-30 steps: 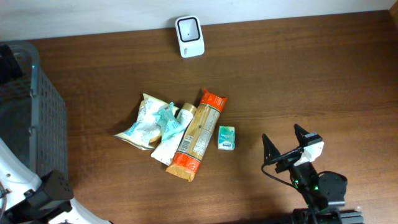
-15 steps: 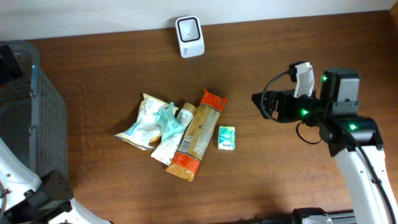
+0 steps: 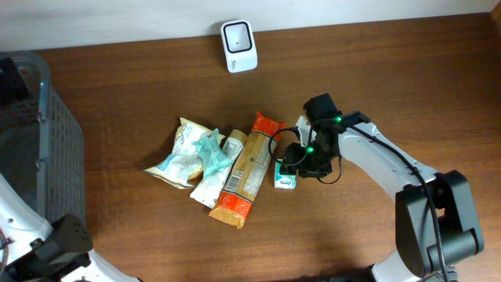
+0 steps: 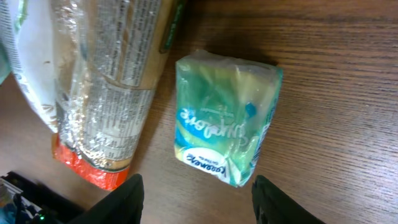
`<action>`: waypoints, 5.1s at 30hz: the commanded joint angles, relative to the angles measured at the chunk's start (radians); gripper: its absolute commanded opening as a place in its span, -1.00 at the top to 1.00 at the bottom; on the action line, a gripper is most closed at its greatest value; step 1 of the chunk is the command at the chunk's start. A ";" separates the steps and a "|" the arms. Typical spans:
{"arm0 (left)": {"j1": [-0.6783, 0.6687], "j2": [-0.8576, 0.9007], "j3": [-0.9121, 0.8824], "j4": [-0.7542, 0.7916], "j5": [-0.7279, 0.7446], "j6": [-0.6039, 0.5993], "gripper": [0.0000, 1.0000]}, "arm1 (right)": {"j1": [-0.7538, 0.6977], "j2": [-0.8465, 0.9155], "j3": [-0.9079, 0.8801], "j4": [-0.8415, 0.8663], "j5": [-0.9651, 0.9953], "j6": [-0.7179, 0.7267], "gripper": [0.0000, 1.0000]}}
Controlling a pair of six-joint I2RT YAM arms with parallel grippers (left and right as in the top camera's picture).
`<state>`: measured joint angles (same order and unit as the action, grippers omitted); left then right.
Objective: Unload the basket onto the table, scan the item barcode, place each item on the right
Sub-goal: 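Reach the right gripper down and grasp the green tissue pack, then lift the tissue pack and carry it toward the scanner, then hold the tissue pack in front of the white scanner window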
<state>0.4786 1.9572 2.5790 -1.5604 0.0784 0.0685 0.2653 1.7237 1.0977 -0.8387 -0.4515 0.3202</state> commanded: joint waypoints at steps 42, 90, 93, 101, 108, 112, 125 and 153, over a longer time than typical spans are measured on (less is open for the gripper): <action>0.002 0.000 0.006 -0.002 0.011 0.016 -0.98 | -0.037 0.072 -0.098 0.142 -0.077 -0.068 0.92; 0.002 0.000 0.006 -0.002 0.011 0.016 -0.98 | -0.074 0.053 0.206 -0.109 0.214 -0.208 0.02; 0.002 0.000 0.006 -0.002 0.011 0.016 -0.98 | -0.158 0.064 0.101 -0.070 0.056 -0.297 0.18; 0.002 0.000 0.006 -0.002 0.011 0.016 -0.98 | -0.209 0.088 -0.110 0.202 -0.047 -0.292 0.56; 0.002 0.000 0.006 -0.002 0.011 0.016 -0.98 | -0.262 0.031 -0.070 0.215 -0.573 -0.404 0.92; 0.002 0.000 0.006 -0.002 0.011 0.016 -0.98 | -0.352 -0.093 -0.051 0.238 -1.085 -0.484 0.92; 0.002 0.000 0.006 -0.002 0.011 0.016 -0.98 | -0.354 -0.191 0.174 0.261 -0.991 -0.235 0.92; 0.002 0.000 0.006 -0.002 0.011 0.016 -0.98 | 0.178 0.712 0.838 0.987 0.949 -1.258 0.92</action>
<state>0.4786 1.9572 2.5790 -1.5631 0.0784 0.0685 0.4248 2.4405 1.9255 0.1516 0.4965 -0.9314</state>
